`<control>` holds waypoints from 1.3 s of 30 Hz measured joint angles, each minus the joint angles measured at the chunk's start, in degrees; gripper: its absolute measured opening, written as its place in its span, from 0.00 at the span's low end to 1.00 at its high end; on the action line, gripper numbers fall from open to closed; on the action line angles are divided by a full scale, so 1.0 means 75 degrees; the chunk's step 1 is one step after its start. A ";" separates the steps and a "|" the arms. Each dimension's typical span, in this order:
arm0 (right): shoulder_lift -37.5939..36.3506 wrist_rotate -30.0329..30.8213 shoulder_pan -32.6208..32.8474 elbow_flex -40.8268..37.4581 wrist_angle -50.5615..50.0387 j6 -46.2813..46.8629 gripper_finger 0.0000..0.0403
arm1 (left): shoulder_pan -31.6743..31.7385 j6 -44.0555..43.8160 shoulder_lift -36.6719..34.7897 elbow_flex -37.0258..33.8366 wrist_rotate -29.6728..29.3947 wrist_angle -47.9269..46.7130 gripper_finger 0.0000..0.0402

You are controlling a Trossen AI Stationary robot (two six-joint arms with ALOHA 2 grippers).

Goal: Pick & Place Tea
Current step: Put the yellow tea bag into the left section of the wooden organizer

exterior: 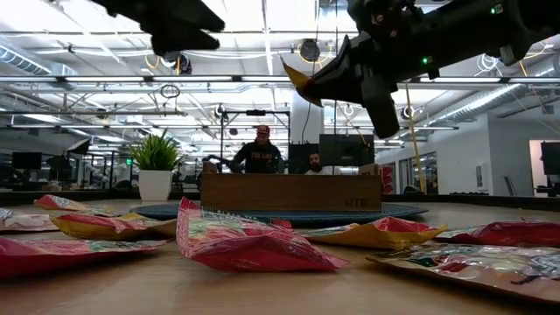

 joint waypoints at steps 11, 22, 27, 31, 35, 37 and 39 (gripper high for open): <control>0.0000 0.0041 -0.0089 0.0000 0.0152 -0.0397 0.01 | 0.0932 -0.0622 0.0915 0.0383 0.1784 0.0227 0.66; 0.0000 0.0874 -0.0667 0.0000 0.0857 -0.1794 0.01 | 0.1347 -0.0127 0.1291 0.0386 0.1987 0.1546 0.64; 0.0000 0.1055 -0.1022 0.0000 0.1389 -0.2769 0.01 | 0.1396 0.0270 0.1548 0.0386 0.1977 0.2652 0.65; 0.0000 0.1056 -0.1252 0.0000 0.1463 -0.3023 0.01 | 0.1452 0.0585 0.1826 0.0384 0.1994 0.3201 0.64; 0.0003 0.1009 -0.1314 0.0000 0.1647 -0.2941 0.01 | 0.1595 0.0566 0.2158 0.0386 0.1991 0.3660 0.64; 0.0000 0.0999 -0.1314 0.0000 0.1790 -0.2936 0.01 | 0.1712 0.0405 0.2353 0.0381 0.1973 0.3868 0.64; 0.0000 0.1007 -0.1252 0.0000 0.1903 -0.2978 0.01 | 0.1825 0.0345 0.2459 0.0380 0.1964 0.4058 0.64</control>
